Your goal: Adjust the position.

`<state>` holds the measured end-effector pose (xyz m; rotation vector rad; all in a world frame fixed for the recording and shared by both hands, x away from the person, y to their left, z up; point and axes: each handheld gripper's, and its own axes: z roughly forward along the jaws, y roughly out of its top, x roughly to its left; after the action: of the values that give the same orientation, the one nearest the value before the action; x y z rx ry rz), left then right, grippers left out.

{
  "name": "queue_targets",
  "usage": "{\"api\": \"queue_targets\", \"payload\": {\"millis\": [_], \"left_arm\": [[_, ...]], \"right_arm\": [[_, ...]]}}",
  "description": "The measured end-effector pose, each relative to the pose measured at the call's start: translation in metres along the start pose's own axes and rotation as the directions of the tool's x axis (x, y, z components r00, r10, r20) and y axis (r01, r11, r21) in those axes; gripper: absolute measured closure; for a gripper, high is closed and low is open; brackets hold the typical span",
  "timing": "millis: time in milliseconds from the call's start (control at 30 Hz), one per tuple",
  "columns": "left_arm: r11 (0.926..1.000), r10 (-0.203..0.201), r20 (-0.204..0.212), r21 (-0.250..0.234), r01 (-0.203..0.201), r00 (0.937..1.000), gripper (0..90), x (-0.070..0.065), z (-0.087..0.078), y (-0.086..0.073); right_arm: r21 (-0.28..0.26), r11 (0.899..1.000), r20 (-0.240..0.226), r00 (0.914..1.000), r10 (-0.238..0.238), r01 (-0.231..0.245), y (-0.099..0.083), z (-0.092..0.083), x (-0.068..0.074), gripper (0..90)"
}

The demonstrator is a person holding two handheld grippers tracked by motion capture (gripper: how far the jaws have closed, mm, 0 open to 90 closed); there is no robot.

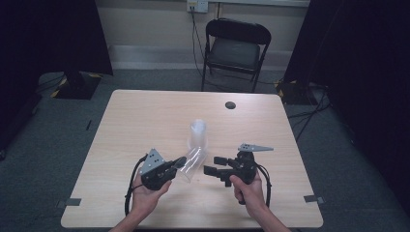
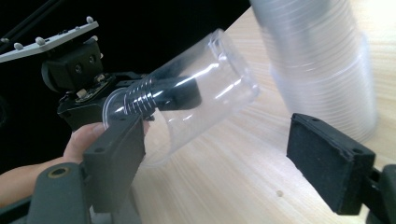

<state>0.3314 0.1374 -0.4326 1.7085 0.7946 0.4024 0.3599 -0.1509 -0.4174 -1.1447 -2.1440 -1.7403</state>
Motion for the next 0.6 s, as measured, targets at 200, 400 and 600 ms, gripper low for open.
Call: {"api": "queue_targets", "payload": {"millis": [200, 400, 600], "left_arm": [[0.9988, -0.028, 0.016, 0.041, 0.027, 0.9995, 89.7, 0.001, -0.002, 0.001], [0.9948, -0.073, 0.06, 0.076, 0.068, 0.9956, 89.7, 0.004, -0.002, 0.002], [0.9773, -0.098, 0.09, 0.197, 0.078, 0.9912, 89.9, 0.007, 0.0, 0.004]], "right_arm": [[-0.01, 0.999, 0.03, 0.9982, -0.051, 0.052, 0.001, -0.011, 0.0, 19.0], [-0.002, 0.991, 0.051, 0.99, -0.131, 0.131, -0.004, -0.013, 0.004, 18.6], [0.045, 0.974, 0.075, 0.9712, -0.226, 0.223, -0.008, -0.008, 0.007, 19.4]]}}
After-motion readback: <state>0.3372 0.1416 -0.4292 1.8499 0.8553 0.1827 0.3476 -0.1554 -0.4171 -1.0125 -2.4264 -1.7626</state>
